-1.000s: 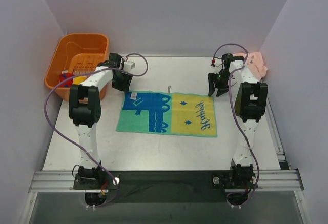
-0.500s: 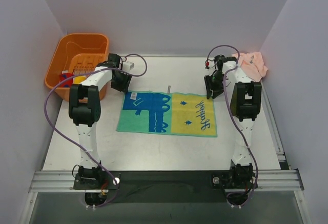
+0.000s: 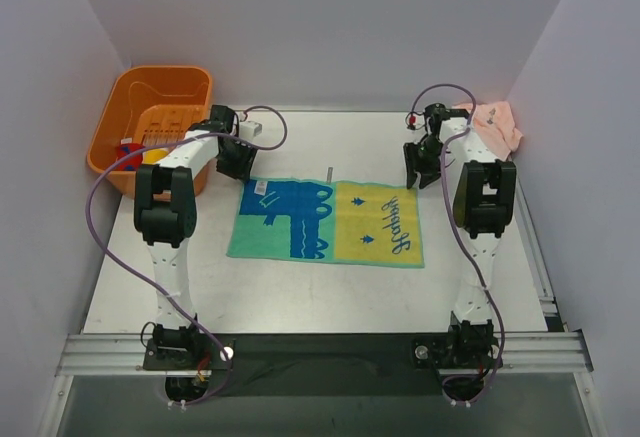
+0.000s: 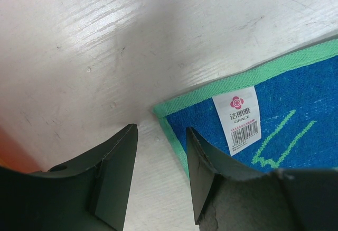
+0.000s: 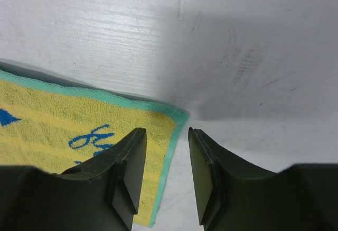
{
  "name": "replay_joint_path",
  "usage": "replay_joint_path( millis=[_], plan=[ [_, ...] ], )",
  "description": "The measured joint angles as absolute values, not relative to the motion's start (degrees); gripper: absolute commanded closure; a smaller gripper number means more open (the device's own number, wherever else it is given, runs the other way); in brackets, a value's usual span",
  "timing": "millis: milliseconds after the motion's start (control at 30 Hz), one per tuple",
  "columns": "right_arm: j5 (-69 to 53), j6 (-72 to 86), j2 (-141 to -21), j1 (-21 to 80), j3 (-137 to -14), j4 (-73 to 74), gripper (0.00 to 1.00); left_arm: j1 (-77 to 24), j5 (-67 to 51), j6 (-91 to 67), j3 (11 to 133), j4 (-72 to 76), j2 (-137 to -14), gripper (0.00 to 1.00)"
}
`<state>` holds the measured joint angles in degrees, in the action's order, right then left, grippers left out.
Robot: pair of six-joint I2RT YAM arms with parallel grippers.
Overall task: Roll the towels
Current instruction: Flatten the towel
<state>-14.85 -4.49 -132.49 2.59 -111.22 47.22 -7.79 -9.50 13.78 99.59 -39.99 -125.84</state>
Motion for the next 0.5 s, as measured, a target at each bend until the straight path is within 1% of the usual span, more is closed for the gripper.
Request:
replay_joint_path(
  millis=[500],
  plan=[
    [-12.0,-3.2,-132.5,3.7,-111.2,46.8,0.63,-7.4,-9.6,13.8,99.6,-39.6,-125.8,0.47]
  ],
)
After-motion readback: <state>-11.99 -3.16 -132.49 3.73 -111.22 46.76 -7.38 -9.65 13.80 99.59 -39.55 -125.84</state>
